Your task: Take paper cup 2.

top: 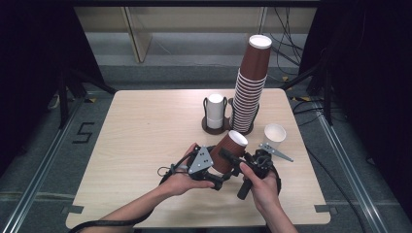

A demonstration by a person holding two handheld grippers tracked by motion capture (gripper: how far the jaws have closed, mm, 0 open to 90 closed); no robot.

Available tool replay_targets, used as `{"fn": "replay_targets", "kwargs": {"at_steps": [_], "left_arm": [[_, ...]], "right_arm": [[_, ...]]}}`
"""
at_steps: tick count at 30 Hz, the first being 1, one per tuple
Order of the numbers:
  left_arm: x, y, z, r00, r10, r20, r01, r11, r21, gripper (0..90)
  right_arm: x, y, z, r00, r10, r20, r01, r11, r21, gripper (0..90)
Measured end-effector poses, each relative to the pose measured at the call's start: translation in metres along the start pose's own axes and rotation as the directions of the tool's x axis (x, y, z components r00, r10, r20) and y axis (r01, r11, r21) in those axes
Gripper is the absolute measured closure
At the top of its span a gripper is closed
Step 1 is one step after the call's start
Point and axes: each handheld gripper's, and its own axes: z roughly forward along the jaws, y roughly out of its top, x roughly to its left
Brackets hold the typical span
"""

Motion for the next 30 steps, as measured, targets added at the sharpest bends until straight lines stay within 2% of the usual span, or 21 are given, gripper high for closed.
{"fn": "replay_targets", "kwargs": {"at_steps": [2, 3, 4, 5, 6, 7, 11, 14, 16, 20, 21, 22, 25, 27, 28, 30], "left_arm": [[0.000, 0.000, -0.001, 1.0000, 0.006, -0.001, -0.006, 1.0000, 0.002, 5.2], [0.000, 0.001, -0.002, 1.0000, 0.002, -0.003, -0.002, 1.0000, 0.002, 5.7], [0.000, 0.001, -0.002, 1.0000, 0.002, -0.002, -0.002, 1.0000, 0.003, 6.3], [0.000, 0.001, -0.003, 1.0000, -0.001, 0.000, 0.001, 1.0000, 0.001, 6.7], [0.000, 0.001, -0.003, 1.0000, 0.001, 0.000, -0.001, 1.0000, 0.004, 7.1], [0.000, 0.001, -0.004, 1.0000, 0.006, -0.001, -0.006, 1.0000, 0.001, 7.6], [-0.001, 0.002, -0.005, 0.9997, 0.022, -0.008, -0.022, 0.9997, 0.003, 8.8], [-0.001, 0.004, -0.007, 0.9995, 0.030, -0.011, -0.030, 0.9995, -0.004, 9.4], [0.000, 0.004, -0.008, 0.9992, 0.038, -0.011, -0.038, 0.9993, 0.000, 9.5], [0.002, 0.003, -0.010, 0.9987, 0.049, -0.012, -0.048, 0.9988, 0.012, 9.7], [0.003, 0.003, -0.011, 0.9987, 0.050, -0.014, -0.049, 0.9987, 0.012, 9.8], [0.004, 0.003, -0.012, 0.9987, 0.048, -0.016, -0.048, 0.9987, 0.016, 9.8], [0.006, 0.003, -0.017, 0.9984, 0.055, -0.015, -0.055, 0.9983, 0.020, 9.8], [0.008, 0.003, -0.020, 0.9983, 0.056, -0.014, -0.056, 0.9981, 0.026, 9.8], [0.009, 0.003, -0.022, 0.9981, 0.061, -0.014, -0.060, 0.9978, 0.027, 9.7], [0.012, 0.003, -0.026, 0.9977, 0.067, -0.009, -0.067, 0.9970, 0.039, 9.7]], "right_arm": [[0.000, 0.000, 0.000, 1.0000, -0.003, -0.007, 0.003, 1.000, 0.001, 16.5], [0.003, -0.001, -0.001, 0.9987, 0.050, -0.013, -0.050, 0.999, 0.009, 16.1], [0.000, 0.000, 0.000, 0.9999, 0.011, -0.010, -0.011, 1.000, -0.001, 15.7], [0.000, 0.000, 0.001, 0.9999, 0.011, -0.009, -0.011, 1.000, -0.002, 15.4], [0.002, -0.001, 0.000, 0.9990, 0.041, -0.016, -0.041, 0.999, 0.003, 15.0], [0.001, 0.000, 0.001, 0.9999, 0.008, -0.012, -0.008, 1.000, -0.001, 14.6], [0.002, -0.001, 0.001, 0.9997, 0.024, 0.006, -0.024, 1.000, 0.004, 10.5], [0.004, -0.002, 0.000, 0.9986, 0.053, -0.007, -0.053, 0.999, 0.010, 5.6], [0.002, -0.001, 0.000, 0.9996, 0.026, -0.012, -0.026, 1.000, 0.006, 4.8], [0.005, -0.001, -0.002, 0.9993, 0.031, -0.023, -0.031, 0.999, 0.022, 3.2], [0.004, -0.001, -0.003, 0.9998, 0.015, -0.014, -0.014, 1.000, 0.027, 2.8], [0.003, -0.001, -0.005, 0.9996, 0.008, -0.027, -0.007, 0.999, 0.031, 2.5], [0.001, -0.002, -0.012, 0.9993, 0.002, -0.037, 0.000, 0.999, 0.049, 2.2], [-0.002, -0.002, -0.018, 0.9988, -0.032, -0.038, 0.033, 0.998, 0.052, 2.2], [-0.002, -0.002, -0.022, 0.9988, -0.027, -0.042, 0.029, 0.997, 0.066, 2.3], [-0.005, -0.002, -0.029, 0.9970, -0.043, -0.065, 0.048, 0.996, 0.075, 2.7]]}}
